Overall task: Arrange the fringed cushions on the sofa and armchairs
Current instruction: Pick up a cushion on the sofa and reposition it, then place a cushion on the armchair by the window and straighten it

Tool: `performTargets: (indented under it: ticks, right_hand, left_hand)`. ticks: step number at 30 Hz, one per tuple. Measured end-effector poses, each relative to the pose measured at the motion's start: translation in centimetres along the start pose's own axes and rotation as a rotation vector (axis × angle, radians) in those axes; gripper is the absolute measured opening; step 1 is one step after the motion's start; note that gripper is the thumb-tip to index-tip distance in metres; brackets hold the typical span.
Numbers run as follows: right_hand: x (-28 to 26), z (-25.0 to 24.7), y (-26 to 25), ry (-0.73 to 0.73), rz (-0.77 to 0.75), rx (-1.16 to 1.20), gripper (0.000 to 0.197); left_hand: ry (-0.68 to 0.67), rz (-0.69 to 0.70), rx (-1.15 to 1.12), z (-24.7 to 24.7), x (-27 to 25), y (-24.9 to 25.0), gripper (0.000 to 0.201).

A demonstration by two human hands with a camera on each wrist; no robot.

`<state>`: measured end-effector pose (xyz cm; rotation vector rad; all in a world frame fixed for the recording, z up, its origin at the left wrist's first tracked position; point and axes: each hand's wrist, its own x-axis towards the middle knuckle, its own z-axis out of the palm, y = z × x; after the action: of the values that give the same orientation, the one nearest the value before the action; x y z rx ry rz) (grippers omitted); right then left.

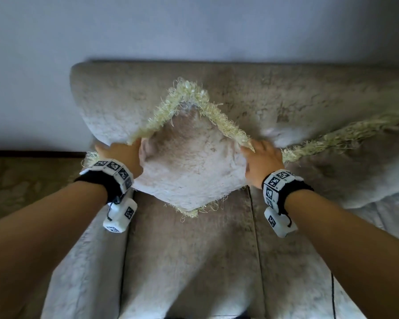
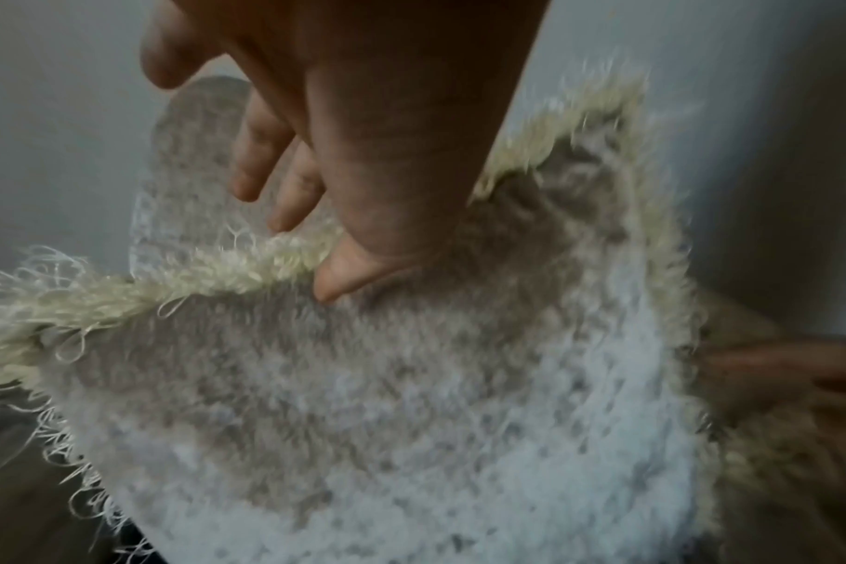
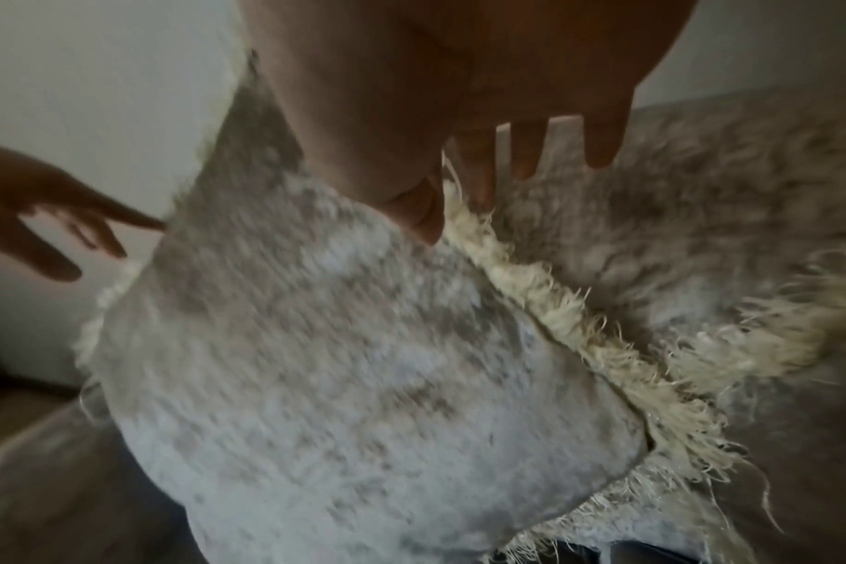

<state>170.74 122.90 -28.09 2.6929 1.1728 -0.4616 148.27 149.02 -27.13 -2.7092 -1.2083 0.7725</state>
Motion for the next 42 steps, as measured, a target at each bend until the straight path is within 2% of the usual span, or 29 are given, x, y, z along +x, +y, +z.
performTargets:
  ticks: [2, 6, 12, 17, 22, 27, 35, 38, 42]
  right_hand:
    - [-1.8, -2.8, 0.2, -0.008, 0.002, 0.052, 0.065]
    - [-5.4, -9.2, 0.1, 0.03, -0.011, 0.12, 0.046]
    - [-9.4, -17.3, -1.0, 0.169, -0.003, 0.15, 0.042]
    - [-11.4, -20.8, -1.2, 0.243, -0.107, 0.219, 0.038]
    - [-13.1, -23.6, -1.7, 0.315, -0.242, 0.232, 0.04]
    - [-14.2, -26.9, -1.6, 0.311, -0.356, 0.2, 0.041]
    - [-14.0, -31.0, -3.3, 0.306, -0.55, 0.187, 0.041]
    - [-14.3, -31.8, -6.9, 0.299, -0.669, 0.166, 0.042]
    - [-17.0, -32.4, -14.2, 0.321, -0.838, 0.134, 0.041]
  left_hand:
    - [0.026, -0.004, -0.084, -2.1, -1.6, -1.0, 0.069]
    - [0.038, 0.067, -0.216, -6.4, -4.9, -2.9, 0.06]
    - [0.149, 0.18, -0.306, -12.3, -8.9, -5.0, 0.028]
    - [0.304, 0.185, -0.313, -15.7, -11.5, -6.2, 0.027]
    - [0.379, 0.131, -0.302, -18.2, -14.0, -7.3, 0.036]
    - [0.444, 0.117, -0.318, -20.4, -17.5, -7.3, 0.028]
    - [0.487, -0.075, -0.355, -20.2, -24.4, -8.2, 0.031]
    - [0.468, -0.181, -0.356, -19.3, -28.5, -10.6, 0.033]
    - [0.474, -0.346, -0.361, -17.9, -35.3, -15.8, 0.033]
